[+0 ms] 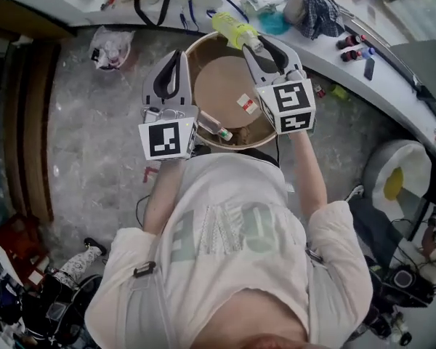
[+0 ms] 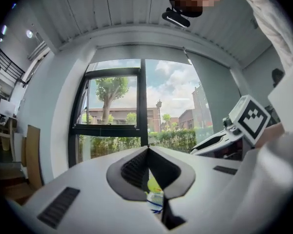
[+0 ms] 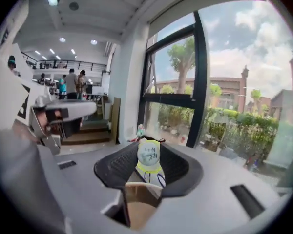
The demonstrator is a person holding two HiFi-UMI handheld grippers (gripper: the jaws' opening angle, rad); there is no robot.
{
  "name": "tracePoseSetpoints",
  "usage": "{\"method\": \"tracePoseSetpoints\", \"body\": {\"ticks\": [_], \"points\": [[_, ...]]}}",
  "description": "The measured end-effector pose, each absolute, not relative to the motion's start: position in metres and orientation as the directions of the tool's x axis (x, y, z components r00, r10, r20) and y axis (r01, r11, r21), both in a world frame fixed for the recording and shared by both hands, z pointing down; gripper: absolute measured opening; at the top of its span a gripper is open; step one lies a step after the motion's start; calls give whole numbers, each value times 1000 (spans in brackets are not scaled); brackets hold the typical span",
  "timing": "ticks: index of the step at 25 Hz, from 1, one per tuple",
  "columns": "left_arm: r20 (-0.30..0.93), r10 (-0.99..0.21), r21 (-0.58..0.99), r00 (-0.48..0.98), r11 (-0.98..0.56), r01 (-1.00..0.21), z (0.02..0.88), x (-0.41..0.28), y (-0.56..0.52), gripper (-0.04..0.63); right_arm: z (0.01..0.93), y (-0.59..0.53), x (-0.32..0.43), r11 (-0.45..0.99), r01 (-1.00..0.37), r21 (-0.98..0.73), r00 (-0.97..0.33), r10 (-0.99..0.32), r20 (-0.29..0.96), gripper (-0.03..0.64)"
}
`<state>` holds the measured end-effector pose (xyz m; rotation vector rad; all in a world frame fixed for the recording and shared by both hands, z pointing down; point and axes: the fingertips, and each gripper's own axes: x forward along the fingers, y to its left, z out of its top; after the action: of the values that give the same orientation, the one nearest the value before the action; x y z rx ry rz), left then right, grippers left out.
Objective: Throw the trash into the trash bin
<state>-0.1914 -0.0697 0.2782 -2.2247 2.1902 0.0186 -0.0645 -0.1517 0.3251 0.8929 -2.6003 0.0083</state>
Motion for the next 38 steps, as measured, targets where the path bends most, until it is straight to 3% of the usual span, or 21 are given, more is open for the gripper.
{"method": "tracePoseSetpoints", "body": {"ticks": [5,10,25,38], "points": [[-103,-981,-20,166,-165,-986,245,-136,-95,12,237,-119,2,670,-742,20,-668,-741,71,144],[-133,-959,-2,249,-251,-968,236,-88,-106,12,213,-87,67,573,-820,-7,-573,-820,-13,144],[-70,-921,22,383,-385,-923,258,-22,-123,12,242,-79,137,429,-902,-40,-431,-898,84,144],[66,-763,19,643,-643,-765,324,140,-157,12,385,-97,309,183,-983,-3,-170,-909,380,144]]}}
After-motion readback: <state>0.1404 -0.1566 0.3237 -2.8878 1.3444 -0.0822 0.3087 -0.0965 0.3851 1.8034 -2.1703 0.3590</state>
